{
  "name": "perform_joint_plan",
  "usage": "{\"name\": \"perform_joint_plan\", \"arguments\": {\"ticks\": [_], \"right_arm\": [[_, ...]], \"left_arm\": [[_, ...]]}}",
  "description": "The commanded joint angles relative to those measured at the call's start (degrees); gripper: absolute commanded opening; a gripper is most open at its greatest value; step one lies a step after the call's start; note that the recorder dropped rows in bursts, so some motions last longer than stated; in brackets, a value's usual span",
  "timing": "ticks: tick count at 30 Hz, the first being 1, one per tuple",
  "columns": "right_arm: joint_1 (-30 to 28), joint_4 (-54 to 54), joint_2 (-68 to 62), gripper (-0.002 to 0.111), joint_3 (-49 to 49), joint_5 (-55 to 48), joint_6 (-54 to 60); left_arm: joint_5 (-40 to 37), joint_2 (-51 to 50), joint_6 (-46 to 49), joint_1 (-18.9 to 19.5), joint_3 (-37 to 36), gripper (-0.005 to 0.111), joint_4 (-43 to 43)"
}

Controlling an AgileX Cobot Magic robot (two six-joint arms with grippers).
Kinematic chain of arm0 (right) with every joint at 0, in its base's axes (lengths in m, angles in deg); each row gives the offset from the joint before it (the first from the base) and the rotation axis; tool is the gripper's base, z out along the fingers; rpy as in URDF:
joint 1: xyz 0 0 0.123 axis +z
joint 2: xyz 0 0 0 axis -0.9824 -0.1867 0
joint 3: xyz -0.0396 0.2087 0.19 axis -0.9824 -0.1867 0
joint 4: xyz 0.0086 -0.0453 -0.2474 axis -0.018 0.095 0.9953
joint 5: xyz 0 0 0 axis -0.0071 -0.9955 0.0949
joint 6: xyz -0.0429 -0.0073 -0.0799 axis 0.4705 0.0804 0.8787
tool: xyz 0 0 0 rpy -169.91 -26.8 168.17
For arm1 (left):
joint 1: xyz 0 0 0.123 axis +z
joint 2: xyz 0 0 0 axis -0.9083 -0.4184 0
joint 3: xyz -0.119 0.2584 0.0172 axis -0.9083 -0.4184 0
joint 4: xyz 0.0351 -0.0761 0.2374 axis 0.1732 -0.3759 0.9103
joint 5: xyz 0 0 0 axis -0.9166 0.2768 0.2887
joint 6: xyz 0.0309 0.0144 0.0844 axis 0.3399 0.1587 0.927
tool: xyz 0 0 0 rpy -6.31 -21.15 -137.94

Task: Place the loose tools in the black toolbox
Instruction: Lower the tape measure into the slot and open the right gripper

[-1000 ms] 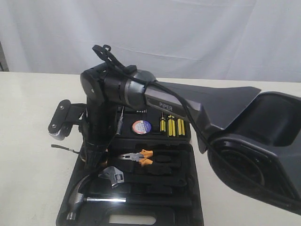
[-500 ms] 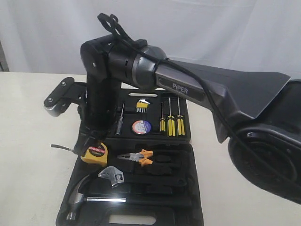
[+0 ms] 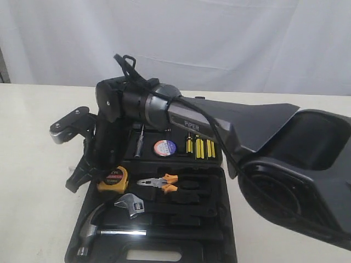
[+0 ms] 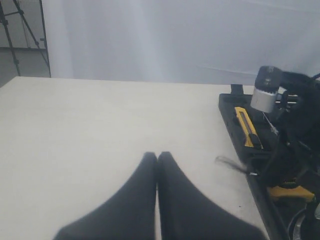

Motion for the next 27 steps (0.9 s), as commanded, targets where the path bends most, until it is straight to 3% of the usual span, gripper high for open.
{"name": "perform_joint_plan", "arguments": {"ticks": [1,17,27], "right_arm": [[-0.32,-0.71,-2.73,-0.001,-0.06,-0.57,-0.36],[-0.32,2.32,4.36,-0.001,0.04,-1.24,-2.57],[-0.32,4.59,2.05,-0.001,-0.06,-4.48,-4.95]], "left_arm": [[0.03,0.16,-0.07,-0.12,-0.12,0.0,-0.14],[0.03,0.16,-0.07,-0.12,-0.12,0.0,-0.14],[0.03,0.16,-0.07,-0.12,-0.12,0.0,-0.14]]}}
